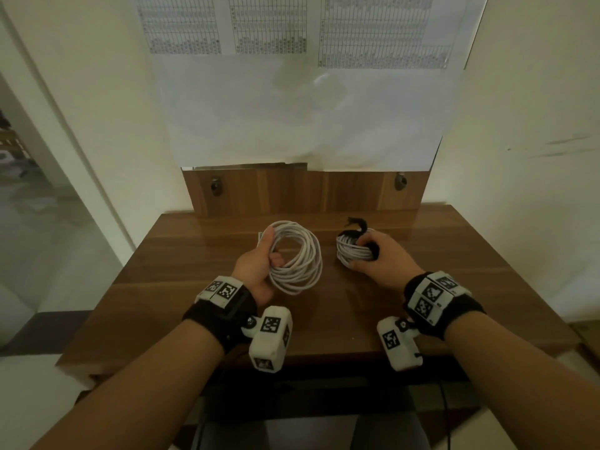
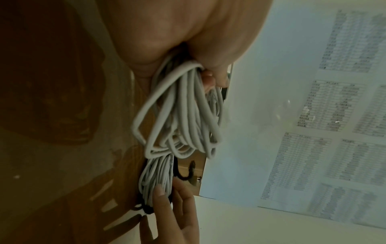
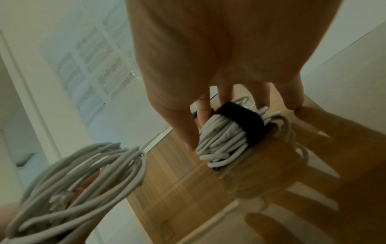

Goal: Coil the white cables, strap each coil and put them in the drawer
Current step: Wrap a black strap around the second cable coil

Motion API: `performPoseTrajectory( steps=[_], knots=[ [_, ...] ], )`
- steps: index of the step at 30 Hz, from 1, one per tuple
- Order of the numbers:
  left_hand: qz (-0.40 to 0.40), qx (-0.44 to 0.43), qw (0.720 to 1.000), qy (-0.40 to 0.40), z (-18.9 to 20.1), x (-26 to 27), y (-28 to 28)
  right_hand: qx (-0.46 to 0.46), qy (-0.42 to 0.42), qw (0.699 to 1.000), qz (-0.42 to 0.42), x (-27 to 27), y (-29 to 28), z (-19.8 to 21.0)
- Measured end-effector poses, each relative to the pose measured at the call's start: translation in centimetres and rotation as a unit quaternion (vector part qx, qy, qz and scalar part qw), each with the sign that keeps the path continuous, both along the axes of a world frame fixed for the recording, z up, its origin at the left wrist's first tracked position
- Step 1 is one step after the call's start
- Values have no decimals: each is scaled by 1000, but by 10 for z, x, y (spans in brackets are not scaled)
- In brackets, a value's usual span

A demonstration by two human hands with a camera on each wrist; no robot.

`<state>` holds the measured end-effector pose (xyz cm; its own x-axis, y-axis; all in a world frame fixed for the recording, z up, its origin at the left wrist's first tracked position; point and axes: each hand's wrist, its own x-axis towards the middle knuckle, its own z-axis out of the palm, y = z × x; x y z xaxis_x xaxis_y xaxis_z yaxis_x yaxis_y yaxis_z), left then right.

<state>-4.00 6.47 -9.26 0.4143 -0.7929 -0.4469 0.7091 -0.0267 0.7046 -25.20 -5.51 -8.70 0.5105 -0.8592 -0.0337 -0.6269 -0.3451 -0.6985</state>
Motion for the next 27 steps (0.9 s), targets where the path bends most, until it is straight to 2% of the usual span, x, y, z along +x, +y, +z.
performPoseTrajectory(
  steps=[5, 13, 15, 17, 20, 22, 24, 25, 27],
  knots=[
    [39, 9, 999, 11, 1, -5, 13, 4, -124, 991, -45, 12, 14, -5],
    [77, 12, 997, 15, 0, 4, 45, -5, -30, 993, -117, 27, 35, -6],
    [82, 16, 996, 19, -4, 10, 52, -46, -48, 992, -109, 29, 43, -3],
    [92, 25, 995, 5, -7, 15, 59, -71, -120, 986, -93, 39, 56, 1],
    [103, 25, 994, -13, -7, 12, 63, -6, -211, 976, -57, 62, 81, 9],
    [103, 27, 994, -31, -8, 10, 65, 91, -245, 965, -25, 77, 101, 15],
    [90, 30, 994, -47, -9, 9, 70, 227, -299, 927, -7, 88, 117, 17],
    [87, 32, 994, -57, -7, 9, 75, 262, -318, 911, -3, 91, 122, 18],
    [91, 32, 993, -72, -6, 12, 85, 266, -315, 911, 11, 95, 126, 16]
  ],
)
